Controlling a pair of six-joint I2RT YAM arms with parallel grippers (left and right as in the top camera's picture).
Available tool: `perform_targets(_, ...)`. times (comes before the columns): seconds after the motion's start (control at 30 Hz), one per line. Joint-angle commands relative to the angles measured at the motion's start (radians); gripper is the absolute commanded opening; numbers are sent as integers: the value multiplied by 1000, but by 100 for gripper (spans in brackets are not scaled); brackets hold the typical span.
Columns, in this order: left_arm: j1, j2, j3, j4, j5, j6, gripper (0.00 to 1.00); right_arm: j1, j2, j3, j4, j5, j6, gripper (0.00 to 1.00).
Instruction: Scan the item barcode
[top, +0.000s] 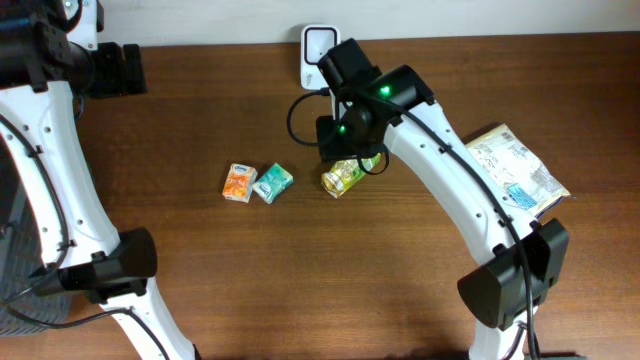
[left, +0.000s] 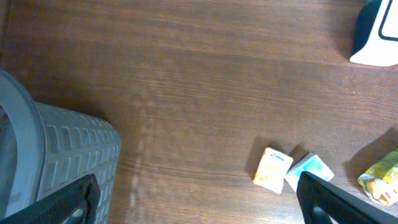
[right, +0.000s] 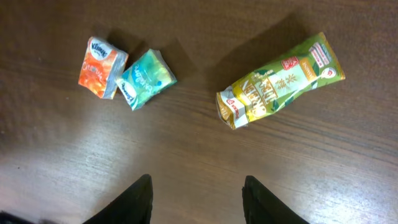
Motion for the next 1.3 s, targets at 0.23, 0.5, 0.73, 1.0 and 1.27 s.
perform_targets(0.23,3,-2,7,0,10,16,99,25,290,-21,317,52,208,47)
perform_targets(0.5,3,-2,7,0,10,16,99,-34,360,-21,-14,98,41,47)
perform_targets(0.73,3,-2,7,0,10,16,99,-199,80,-16,-83,105,-153,50)
perform_targets(1.0,3,-2,7,0,10,16,99,-505,98,-344,130,-318,-739,59)
perform_targets(1.27,3,-2,7,0,10,16,99,-504,247,-425,231,-419,-765,4)
